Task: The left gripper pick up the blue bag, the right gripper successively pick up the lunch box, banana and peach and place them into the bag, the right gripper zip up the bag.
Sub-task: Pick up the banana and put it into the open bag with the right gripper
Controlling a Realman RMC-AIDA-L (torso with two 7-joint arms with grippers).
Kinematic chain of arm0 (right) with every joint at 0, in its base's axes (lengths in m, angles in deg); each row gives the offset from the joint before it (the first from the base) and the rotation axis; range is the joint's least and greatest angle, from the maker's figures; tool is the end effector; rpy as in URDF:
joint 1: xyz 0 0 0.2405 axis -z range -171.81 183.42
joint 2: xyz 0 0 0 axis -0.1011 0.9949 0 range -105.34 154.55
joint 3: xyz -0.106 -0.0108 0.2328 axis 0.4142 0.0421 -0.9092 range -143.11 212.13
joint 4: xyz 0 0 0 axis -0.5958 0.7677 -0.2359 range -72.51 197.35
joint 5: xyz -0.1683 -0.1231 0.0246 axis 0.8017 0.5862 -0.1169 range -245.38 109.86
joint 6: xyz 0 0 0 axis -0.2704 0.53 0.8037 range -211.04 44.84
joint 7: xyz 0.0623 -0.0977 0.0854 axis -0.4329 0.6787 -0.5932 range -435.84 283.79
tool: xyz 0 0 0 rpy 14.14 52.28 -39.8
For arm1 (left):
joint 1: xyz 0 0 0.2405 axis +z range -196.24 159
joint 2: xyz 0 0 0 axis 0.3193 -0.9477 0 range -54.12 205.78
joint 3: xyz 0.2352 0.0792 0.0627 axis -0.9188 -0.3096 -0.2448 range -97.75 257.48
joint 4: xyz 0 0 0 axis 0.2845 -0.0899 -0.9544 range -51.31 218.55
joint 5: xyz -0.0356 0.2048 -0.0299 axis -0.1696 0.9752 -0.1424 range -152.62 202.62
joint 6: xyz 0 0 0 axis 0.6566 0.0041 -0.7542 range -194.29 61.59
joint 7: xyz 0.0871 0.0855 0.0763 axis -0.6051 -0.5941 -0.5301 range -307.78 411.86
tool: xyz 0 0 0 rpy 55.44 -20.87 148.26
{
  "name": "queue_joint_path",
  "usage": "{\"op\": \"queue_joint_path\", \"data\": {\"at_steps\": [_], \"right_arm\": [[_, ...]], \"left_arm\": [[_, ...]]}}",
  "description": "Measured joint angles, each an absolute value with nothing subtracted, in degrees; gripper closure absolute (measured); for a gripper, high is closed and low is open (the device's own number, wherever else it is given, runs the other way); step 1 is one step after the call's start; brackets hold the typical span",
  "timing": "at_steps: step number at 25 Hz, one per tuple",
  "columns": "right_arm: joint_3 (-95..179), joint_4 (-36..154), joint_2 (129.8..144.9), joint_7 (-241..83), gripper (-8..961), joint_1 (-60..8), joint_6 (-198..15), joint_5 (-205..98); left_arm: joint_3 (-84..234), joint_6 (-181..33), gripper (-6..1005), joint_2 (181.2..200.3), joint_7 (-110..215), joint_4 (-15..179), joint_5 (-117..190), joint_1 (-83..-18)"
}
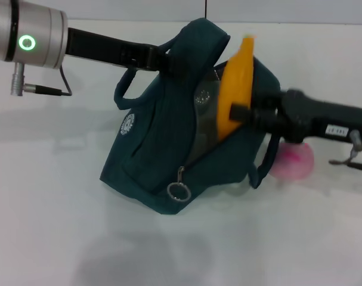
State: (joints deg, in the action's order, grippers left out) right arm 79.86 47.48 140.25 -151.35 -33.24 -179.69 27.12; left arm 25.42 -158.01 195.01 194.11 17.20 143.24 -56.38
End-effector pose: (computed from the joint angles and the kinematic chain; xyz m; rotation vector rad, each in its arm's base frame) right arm 0.2071 0.3317 -0.0199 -2.7485 0.7022 1.2676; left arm -0.1475 0.3735 0.0370 -2.6915 -1.2951 -0.4921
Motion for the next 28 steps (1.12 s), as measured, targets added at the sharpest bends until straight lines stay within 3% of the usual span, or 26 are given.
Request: {"op": "queue_joint_path", "data": {"at_steps": [20,28], "right_arm": [[87.3,39.2,139.68,-174.2,506,-29.5,-184.6,26.0],[87.3,38.1,137.96,-179.0,508,-28.9,-181.8,25.9]], "left_arm": [[25.2,-158.0,943,195.10,194.2,17.3,143.1,-56.3],[25.2,-159.1,943,195.10,194.6,17.4,142.1,-56.4]]}}
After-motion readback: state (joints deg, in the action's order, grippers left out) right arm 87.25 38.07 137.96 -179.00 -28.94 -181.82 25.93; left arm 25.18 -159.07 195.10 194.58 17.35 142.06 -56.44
